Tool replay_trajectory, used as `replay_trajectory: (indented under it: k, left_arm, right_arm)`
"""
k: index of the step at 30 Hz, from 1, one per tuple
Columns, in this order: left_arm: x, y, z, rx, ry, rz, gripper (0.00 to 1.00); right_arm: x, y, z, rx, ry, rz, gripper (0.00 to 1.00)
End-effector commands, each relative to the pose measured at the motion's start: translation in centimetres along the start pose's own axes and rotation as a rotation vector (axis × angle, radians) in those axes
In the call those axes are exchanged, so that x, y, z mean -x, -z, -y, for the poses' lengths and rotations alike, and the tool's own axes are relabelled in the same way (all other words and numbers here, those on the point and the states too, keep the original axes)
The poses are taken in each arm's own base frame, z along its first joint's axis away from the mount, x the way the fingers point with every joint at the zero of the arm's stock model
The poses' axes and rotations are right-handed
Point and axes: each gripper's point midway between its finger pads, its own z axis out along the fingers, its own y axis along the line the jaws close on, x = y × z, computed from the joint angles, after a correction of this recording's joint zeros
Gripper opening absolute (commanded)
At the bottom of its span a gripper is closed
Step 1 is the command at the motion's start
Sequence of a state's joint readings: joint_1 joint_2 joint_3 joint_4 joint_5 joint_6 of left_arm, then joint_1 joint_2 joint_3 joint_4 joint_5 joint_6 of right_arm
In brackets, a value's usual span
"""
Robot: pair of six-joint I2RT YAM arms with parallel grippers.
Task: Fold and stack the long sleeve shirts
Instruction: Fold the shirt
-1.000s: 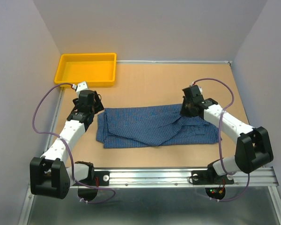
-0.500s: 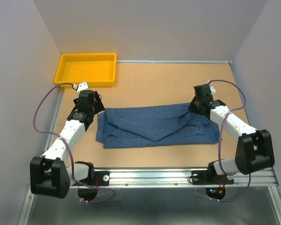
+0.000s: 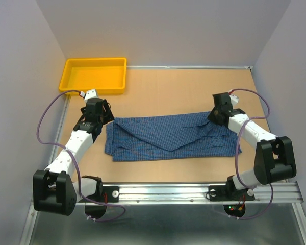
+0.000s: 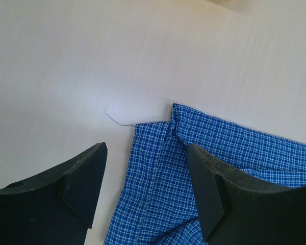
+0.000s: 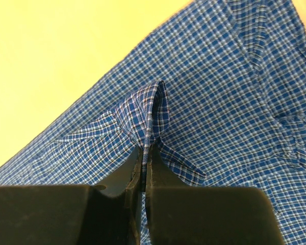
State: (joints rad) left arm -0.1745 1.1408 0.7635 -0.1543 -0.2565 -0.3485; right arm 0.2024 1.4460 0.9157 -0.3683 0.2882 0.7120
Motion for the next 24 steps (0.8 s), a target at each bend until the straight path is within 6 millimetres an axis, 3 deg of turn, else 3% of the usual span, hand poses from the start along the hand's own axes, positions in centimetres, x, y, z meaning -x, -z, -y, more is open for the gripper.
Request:
replay_trajectory:
  k: [1,13,19,23,24]
  left_arm:
    - [0.8,-0.1,0.3,-0.013,-0.003,0.023,0.76]
    - [0.2,-0.3,1.2,-0.064,-0.015,-0.006,0.76]
    - [-1.1,1.2,6.0,-0.303,0.01,-0.076,0.75]
    - [-1.3,3.4,9.5,-0.428,0.052,-0.1,0.75]
    - [-1.2,4.3,11.1,-0.479,0.065,-0.102,0.75]
  right_arm:
    - [1.2,0.3,1.5,-0.035,-0.046,0.083,0.01]
    - [-0.8,2.3,2.6,-0.021,-0.066,0.023,0.08]
    - [-2.4,1.9,3.3,-0.033,-0.063,-0.027,0.11]
    - [-2.0,2.1,3.8,-0.051,-0.062,0.003,0.11]
    - [-1.5,2.1,3.9,-0.06,-0.054,0.02,0.11]
